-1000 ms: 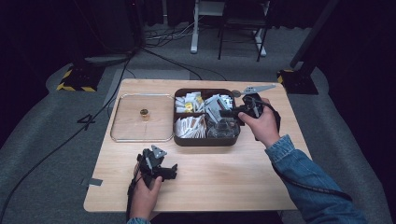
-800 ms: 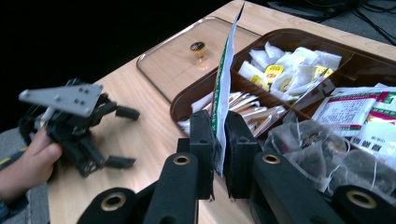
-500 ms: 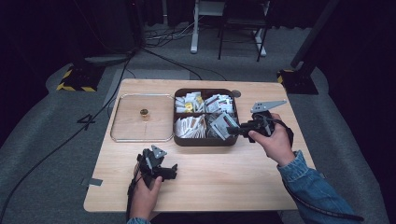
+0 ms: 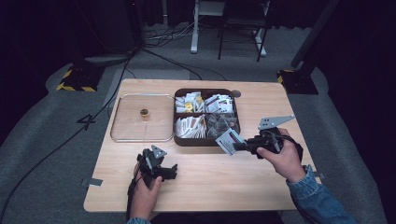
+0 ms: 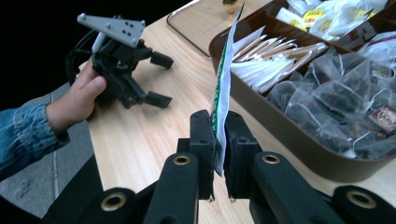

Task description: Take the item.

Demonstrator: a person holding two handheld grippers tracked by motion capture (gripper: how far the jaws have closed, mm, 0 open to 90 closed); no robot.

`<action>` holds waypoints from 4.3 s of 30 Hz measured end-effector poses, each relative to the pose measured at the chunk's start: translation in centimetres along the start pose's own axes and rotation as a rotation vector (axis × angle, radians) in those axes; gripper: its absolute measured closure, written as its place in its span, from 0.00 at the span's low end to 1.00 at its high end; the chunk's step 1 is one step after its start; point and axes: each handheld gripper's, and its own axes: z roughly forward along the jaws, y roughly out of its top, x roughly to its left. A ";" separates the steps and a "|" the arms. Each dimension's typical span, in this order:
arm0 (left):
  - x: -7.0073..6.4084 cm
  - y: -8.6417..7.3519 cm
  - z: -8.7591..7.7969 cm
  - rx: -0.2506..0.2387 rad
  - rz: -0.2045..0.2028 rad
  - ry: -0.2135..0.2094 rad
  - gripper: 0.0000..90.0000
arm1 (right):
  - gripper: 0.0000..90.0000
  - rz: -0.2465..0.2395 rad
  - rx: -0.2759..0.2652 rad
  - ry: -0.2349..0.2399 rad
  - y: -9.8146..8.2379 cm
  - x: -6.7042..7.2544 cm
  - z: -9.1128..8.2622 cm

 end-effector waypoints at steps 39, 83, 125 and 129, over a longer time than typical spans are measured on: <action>0.0 0.0 0.0 0.000 0.000 0.000 0.00 | 0.93 0.001 0.294 0.025 -6.0 1.7 5.2; 0.1 0.1 0.1 0.000 0.001 0.003 0.00 | 0.45 -0.083 0.153 -0.150 -5.7 -0.1 4.0; 0.1 0.1 0.1 0.002 0.001 0.005 0.00 | 0.35 0.016 0.124 -0.341 -11.1 -9.2 -0.7; 0.1 0.1 0.1 0.002 0.001 0.005 0.00 | 0.35 0.010 0.129 -0.332 -11.4 -9.3 -0.1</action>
